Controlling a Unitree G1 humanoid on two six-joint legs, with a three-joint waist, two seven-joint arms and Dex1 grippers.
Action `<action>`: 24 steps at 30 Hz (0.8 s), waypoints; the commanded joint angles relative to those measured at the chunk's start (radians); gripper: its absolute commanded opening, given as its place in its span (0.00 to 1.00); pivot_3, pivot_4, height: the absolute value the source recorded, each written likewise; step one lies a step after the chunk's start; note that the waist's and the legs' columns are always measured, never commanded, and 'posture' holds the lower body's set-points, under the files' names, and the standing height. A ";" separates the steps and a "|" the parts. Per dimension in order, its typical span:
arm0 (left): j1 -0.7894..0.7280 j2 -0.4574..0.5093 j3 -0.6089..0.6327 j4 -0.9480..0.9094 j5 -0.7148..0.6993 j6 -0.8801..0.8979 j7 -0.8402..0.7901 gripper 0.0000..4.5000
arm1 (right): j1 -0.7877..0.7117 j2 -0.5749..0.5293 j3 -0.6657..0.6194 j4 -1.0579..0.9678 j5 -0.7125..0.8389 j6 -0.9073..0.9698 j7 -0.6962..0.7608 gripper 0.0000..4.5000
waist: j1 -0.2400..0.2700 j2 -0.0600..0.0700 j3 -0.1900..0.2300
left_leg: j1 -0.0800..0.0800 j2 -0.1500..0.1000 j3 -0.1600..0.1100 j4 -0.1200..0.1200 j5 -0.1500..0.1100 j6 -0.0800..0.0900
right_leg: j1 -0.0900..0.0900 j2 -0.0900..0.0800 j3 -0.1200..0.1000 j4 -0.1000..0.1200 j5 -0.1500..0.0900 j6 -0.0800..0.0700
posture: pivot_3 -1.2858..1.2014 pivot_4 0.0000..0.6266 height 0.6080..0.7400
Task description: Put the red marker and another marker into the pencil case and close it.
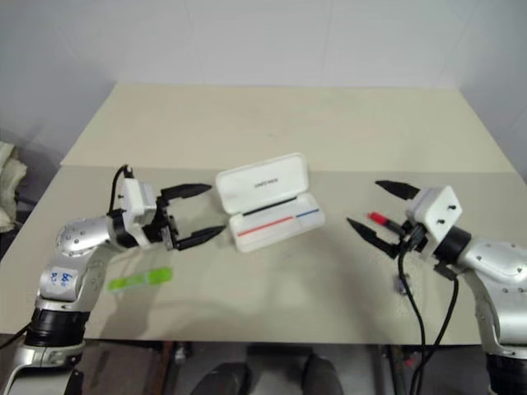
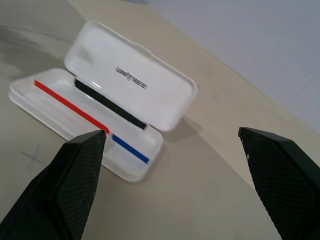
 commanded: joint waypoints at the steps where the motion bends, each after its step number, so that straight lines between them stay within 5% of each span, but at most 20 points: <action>1: 0.004 0.005 0.016 -0.042 -0.012 0.008 0.013 0.99 | -0.011 0.004 -0.006 -0.048 0.019 0.008 -0.015 1.00 | 0.003 0.000 0.000 | 0.000 0.000 0.000 0.000 0.000 0.000 | 0.000 0.000 0.000 0.000 0.000 0.000 | 0.52 0.24 1.00; 13: 0.005 0.010 -0.024 -0.072 -0.001 0.061 0.013 0.99 | -0.036 0.035 0.055 -0.030 0.003 0.012 -0.007 1.00 | 0.001 0.000 0.000 | 0.000 0.000 0.000 0.000 0.000 0.000 | 0.000 0.000 0.001 0.000 0.000 0.000 | 0.52 0.24 1.00; 16: 0.013 0.011 -0.038 -0.082 0.003 0.095 0.028 0.85 | -0.054 0.055 0.080 0.009 -0.006 -0.018 0.002 1.00 | 0.001 -0.001 0.000 | 0.000 0.000 0.000 0.000 0.000 0.000 | 0.000 0.000 0.001 0.000 0.000 0.000 | 0.52 0.24 1.00; 21: 0.011 -0.002 -0.113 -0.104 0.049 0.134 0.053 0.47 | -0.061 0.081 0.115 0.002 -0.011 -0.036 0.005 1.00 | 0.002 -0.001 0.000 | 0.000 0.000 0.000 -0.001 0.000 0.000 | 0.000 0.000 0.001 0.000 0.000 0.000 | 0.52 0.24 1.00; 24: -0.013 -0.018 -0.170 -0.088 0.104 0.167 0.086 0.47 | -0.063 0.083 0.129 -0.029 -0.009 -0.016 -0.007 1.00 | 0.003 -0.001 0.000 | 0.000 -0.001 0.000 0.000 0.000 0.000 | 0.000 0.000 0.002 0.000 0.000 0.000 | 0.52 0.24 1.00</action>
